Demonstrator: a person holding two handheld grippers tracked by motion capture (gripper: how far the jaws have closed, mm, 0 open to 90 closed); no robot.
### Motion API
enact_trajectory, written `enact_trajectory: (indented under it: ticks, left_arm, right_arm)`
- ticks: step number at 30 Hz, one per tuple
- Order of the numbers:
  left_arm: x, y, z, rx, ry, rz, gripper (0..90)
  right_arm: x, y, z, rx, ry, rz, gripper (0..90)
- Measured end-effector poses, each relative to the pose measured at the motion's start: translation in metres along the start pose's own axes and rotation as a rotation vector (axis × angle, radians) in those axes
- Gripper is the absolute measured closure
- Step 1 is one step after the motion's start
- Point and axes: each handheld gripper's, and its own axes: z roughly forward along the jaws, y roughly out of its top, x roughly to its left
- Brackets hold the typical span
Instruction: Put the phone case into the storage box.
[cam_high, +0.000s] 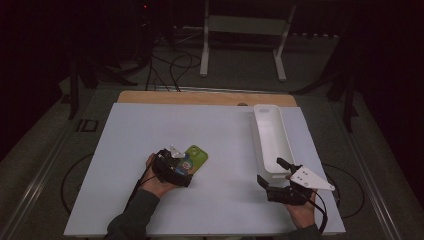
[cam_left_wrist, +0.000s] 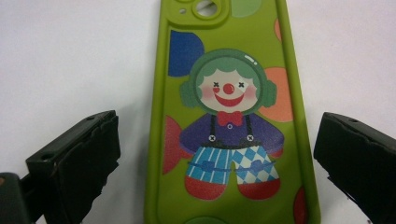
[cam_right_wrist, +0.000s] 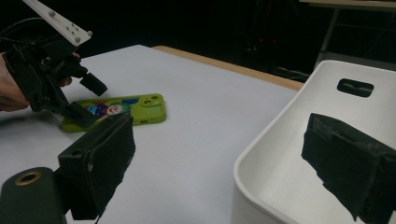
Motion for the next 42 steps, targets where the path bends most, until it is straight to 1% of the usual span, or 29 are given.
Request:
enact_trajectory:
  ticks: [9,16,19,22,25,35,37,42]
  left_arm:
    - [-0.001,-0.002,0.005,0.026,-0.02,-0.005,2.8]
    - [-0.001,-0.003,0.004,0.031,-0.011,0.002,5.5]
    - [-0.001,-0.003,0.003,0.037,-0.015,0.005,8.5]
    - [0.0,-0.002,0.0,0.044,-0.024,0.011,14.9]
    - [0.0,-0.002,0.0,0.05,-0.024,0.016,15.9]
    - [-0.003,-0.002,-0.002,0.029,0.002,0.047,16.5]
    - [-0.004,-0.002,-0.003,0.02,-0.001,0.047,16.5]
    - [-0.002,-0.001,-0.008,-0.007,0.014,0.038,16.5]
  right_arm:
    - [0.0,0.0,0.0,0.0,-0.002,-0.001,8.9]
    - [0.0,0.0,0.0,-0.001,0.0,-0.007,8.9]
    - [0.001,0.0,0.0,0.001,0.0,-0.009,8.9]
    - [0.001,0.0,0.0,0.001,0.0,-0.009,8.9]
    - [0.001,0.0,0.0,0.001,0.0,-0.008,8.9]
    - [0.0,0.0,0.001,-0.001,0.0,-0.008,8.9]
    - [0.0,0.0,0.001,0.002,-0.001,-0.006,8.9]
    - [0.0,0.0,0.001,0.002,0.0,-0.006,8.9]
